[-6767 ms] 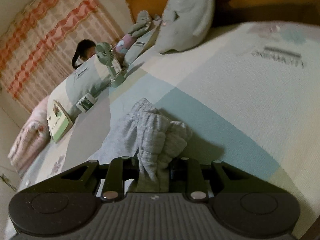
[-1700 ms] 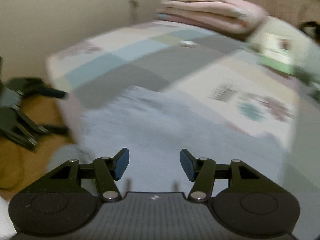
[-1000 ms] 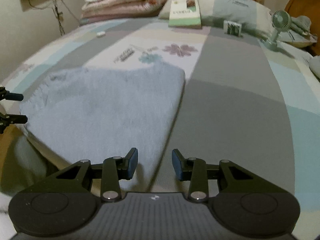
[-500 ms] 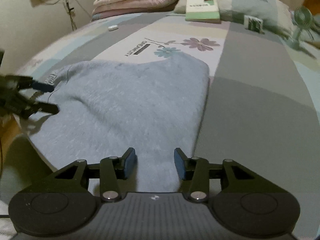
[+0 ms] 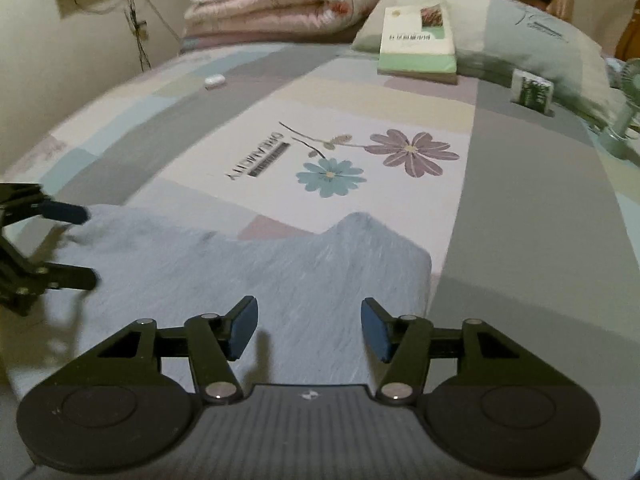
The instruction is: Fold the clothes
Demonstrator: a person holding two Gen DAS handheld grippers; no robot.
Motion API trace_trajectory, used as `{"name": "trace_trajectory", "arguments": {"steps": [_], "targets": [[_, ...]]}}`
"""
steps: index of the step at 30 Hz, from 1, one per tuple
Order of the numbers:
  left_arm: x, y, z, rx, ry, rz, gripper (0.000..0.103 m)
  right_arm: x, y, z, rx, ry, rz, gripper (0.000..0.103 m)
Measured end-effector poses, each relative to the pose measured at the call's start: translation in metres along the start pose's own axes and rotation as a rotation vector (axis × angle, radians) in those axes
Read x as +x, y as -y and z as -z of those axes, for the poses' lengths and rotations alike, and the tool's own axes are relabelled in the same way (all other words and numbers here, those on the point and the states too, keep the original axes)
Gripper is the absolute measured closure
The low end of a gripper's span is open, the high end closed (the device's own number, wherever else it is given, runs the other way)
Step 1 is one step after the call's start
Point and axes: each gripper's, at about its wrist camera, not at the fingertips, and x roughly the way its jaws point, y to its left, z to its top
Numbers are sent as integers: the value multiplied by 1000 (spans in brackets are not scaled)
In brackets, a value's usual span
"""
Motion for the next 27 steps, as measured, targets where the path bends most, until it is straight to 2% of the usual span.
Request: {"name": "trace_trajectory", "arguments": {"steps": [3, 6, 9, 11, 14, 15, 19, 22, 24, 27], "targets": [[3, -17, 9, -31, 5, 40, 11, 19, 8, -7, 0, -35, 24, 39], [5, -19, 10, -5, 0, 43, 11, 27, 16, -8, 17, -52, 12, 36], [-7, -5, 4, 30, -12, -12, 11, 9, 1, -10, -10, -39, 13, 36], [-26, 7, 2, 63, 13, -38, 11, -6, -12, -12, -35, -22, -16, 36], [-53, 20, 11, 100, 54, 4, 10, -23, -45, -17, -120, 1, -76, 32], [-61, 24, 16, 105, 61, 24, 10, -25, -55, -19, -147, 4, -90, 27], [-70, 28, 42, 69, 30, 35, 10, -6, -87, -24, -210, -25, -99, 21], [-57, 19, 65, -13, -65, 30, 10, 17, -93, -18, -208, -67, -68, 19], [-63, 18, 72, -11, -48, 33, 10, 28, -96, -14, -206, -89, -51, 14], [-79, 17, 72, 7, -11, 40, 10, 11, -91, -13, -178, -86, -44, 14]]}}
